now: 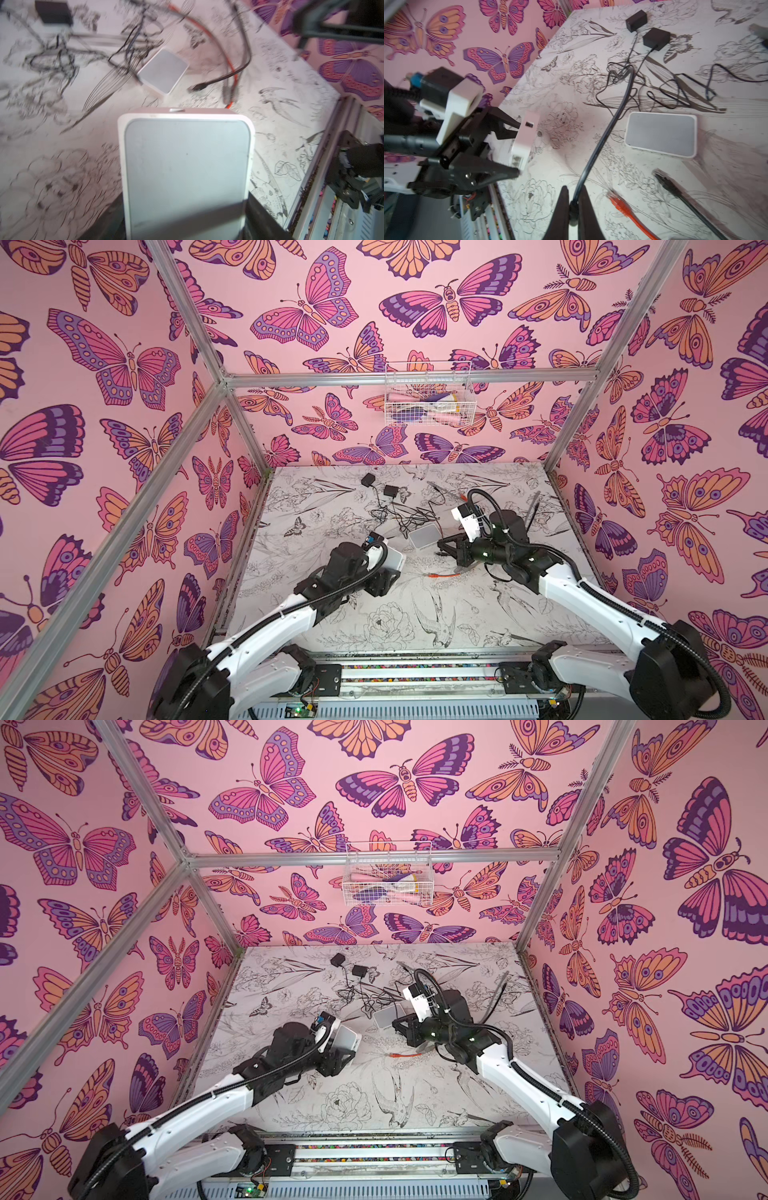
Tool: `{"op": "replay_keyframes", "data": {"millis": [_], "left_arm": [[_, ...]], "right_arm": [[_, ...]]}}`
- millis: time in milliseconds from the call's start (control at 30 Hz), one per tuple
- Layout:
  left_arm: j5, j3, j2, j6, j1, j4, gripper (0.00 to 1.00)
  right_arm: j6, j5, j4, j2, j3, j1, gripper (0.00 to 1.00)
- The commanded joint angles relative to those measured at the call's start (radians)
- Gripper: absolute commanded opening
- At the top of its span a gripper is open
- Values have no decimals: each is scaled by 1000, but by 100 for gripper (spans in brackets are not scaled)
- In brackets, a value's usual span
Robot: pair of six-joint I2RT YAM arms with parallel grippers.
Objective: Insert the plug into the switch port
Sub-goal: 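Lift the small white switch with the left gripper toward the right gripper, then raise the switch upright under the black plug while the right gripper lowers the plug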
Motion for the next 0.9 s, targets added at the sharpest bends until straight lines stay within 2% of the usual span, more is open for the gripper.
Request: {"op": "replay_keyframes", "data": {"millis": [0,133,167,200,333,567,867], "left_arm": [[43,-122,-102,118,-57,280,0],[43,-268,-206,118,-65,496,0],[112,-296,-217,156,-66,555,0],[129,-318,-221,167,-66,604,0],[196,-365,-220,190,-69,731,0],[255,-367,-249,182,-74,752,0],[271,-367,-285,179,-83,751,0]], "right_arm": [[94,-141,146,-47,-12,-8,0],[209,-207,292,-86,-45,-3,0],[242,-224,335,-94,-54,2,0],[263,-230,370,-100,-60,12,0],[245,-193,425,-117,-61,99,0],[289,-197,592,-68,-71,178,0],[170,-129,551,-65,-55,292,0]]}}
